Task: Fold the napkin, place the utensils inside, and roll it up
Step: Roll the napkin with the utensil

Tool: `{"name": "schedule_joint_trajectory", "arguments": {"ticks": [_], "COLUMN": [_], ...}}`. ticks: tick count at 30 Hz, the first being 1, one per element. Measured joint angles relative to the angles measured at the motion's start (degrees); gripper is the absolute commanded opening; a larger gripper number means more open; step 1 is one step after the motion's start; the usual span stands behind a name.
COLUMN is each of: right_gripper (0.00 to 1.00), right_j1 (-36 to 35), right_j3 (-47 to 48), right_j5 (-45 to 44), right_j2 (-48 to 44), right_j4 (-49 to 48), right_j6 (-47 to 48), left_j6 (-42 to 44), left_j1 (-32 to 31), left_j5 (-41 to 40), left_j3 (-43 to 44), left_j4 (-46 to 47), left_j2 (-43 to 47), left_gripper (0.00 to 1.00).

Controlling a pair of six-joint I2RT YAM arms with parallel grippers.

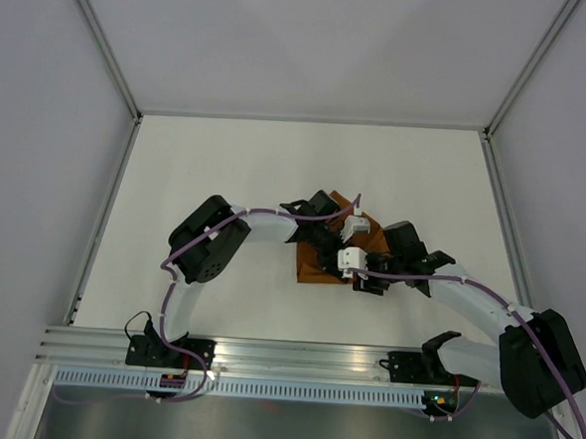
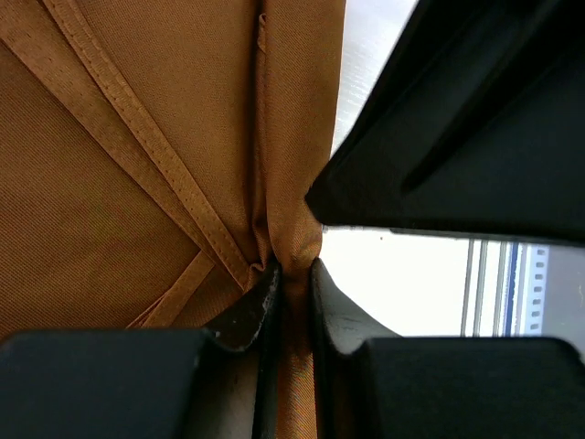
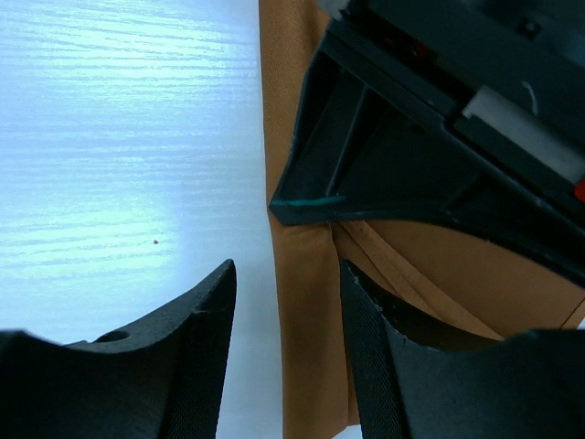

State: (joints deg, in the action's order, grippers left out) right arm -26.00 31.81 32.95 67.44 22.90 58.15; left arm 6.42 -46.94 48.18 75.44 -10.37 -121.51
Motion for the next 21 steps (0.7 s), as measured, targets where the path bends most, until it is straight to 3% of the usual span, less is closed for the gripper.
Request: {"name": "schedule_joint_trajectory", "arguments": {"ticks": [9, 14, 21], "right_gripper": [0.52, 0.45, 0.43], "right_j1": [-6.27, -7.74, -8.31], "right_j3": [-2.32, -2.56, -4.07], "right_j5": [-5.49, -7.89, -9.86], "right_j2": [1.31, 2.91, 4.2], "right_j4": [-6.03, -8.72, -11.58], "right_j6": [-0.46, -0.72, -0.39], "left_j6": [-1.44, -1.7, -2.32], "left_j1": [0.22, 0.22, 0.22], "left_j5": [0.85, 0.98, 1.57], "left_j3": [0.79, 0.81, 1.05], "left_j4": [-0.66, -0.79, -1.07], "left_j2": [-0.79, -0.83, -1.16], "left_gripper": [0.02, 0.04, 0.07]}}
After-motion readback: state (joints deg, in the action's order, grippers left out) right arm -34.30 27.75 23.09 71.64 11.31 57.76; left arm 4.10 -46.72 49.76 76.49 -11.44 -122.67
